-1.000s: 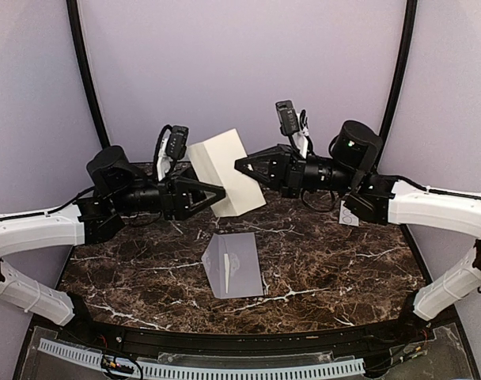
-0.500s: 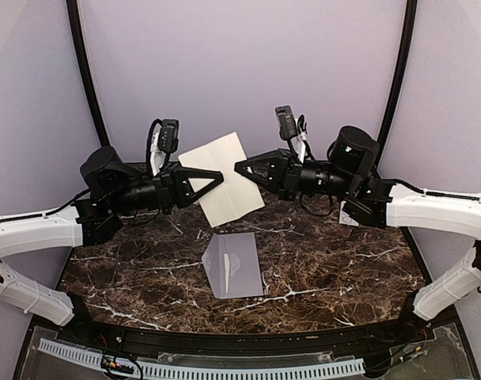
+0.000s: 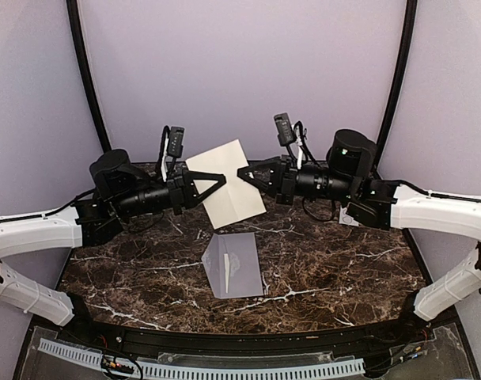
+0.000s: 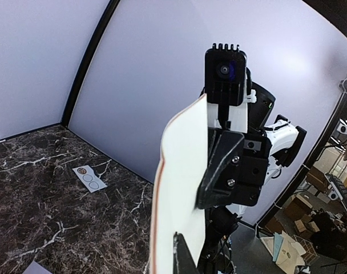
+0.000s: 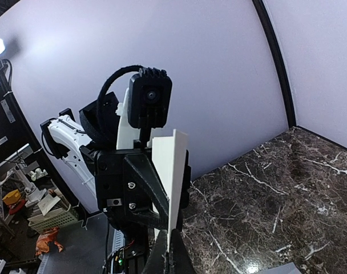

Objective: Place the letter into the envelope and seal it

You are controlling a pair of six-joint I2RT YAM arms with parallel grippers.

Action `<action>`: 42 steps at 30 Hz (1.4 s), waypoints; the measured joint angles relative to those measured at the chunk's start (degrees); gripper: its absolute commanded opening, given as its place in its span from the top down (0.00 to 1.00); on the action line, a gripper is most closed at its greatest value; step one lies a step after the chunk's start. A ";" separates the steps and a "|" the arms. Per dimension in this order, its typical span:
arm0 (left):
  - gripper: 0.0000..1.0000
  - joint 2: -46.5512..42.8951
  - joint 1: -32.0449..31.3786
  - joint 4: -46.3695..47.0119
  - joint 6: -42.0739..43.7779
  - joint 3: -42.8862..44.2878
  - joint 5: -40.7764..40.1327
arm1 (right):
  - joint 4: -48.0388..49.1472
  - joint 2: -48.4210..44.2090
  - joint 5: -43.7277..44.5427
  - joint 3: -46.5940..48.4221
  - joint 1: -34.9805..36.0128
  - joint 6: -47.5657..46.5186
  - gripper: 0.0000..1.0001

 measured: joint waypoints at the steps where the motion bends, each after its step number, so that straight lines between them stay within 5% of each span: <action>1: 1.00 0.00 -0.11 -0.63 0.35 0.00 -0.68 | -0.55 0.00 -0.09 -0.02 0.00 -0.11 0.93; 8: 1.00 -0.04 -0.02 -4.35 2.36 0.00 -2.89 | -2.80 0.24 -0.79 -0.02 -0.02 -0.68 0.67; 11: 1.00 -0.15 -0.02 -4.31 2.32 -0.02 -1.42 | -3.06 1.31 -1.07 -0.02 -0.04 -0.44 0.64; 13: 1.00 -0.26 -0.02 -3.89 2.25 -0.07 0.33 | -3.52 2.21 -1.22 -0.02 -0.07 -0.31 0.67; 18: 1.00 -0.31 -0.04 -3.15 1.70 -0.13 4.22 | -4.37 3.19 -2.51 -0.02 -0.17 0.22 1.00; 20: 0.94 -0.31 -0.02 -3.21 1.62 -0.13 4.74 | -4.20 3.19 -2.91 -0.07 -0.35 -0.02 1.00; 23: 0.73 -0.31 0.02 -3.21 1.55 -0.13 5.27 | -3.28 3.06 -3.30 -0.61 -0.52 0.61 1.00; 26: 0.68 -0.26 0.02 -3.17 0.83 -0.15 6.10 | -2.19 2.47 -3.23 -2.03 -0.70 1.09 1.00; 42: 1.00 -0.02 0.02 -2.64 -1.07 -1.36 6.99 | 0.52 1.03 -2.19 -3.63 -1.18 2.40 1.00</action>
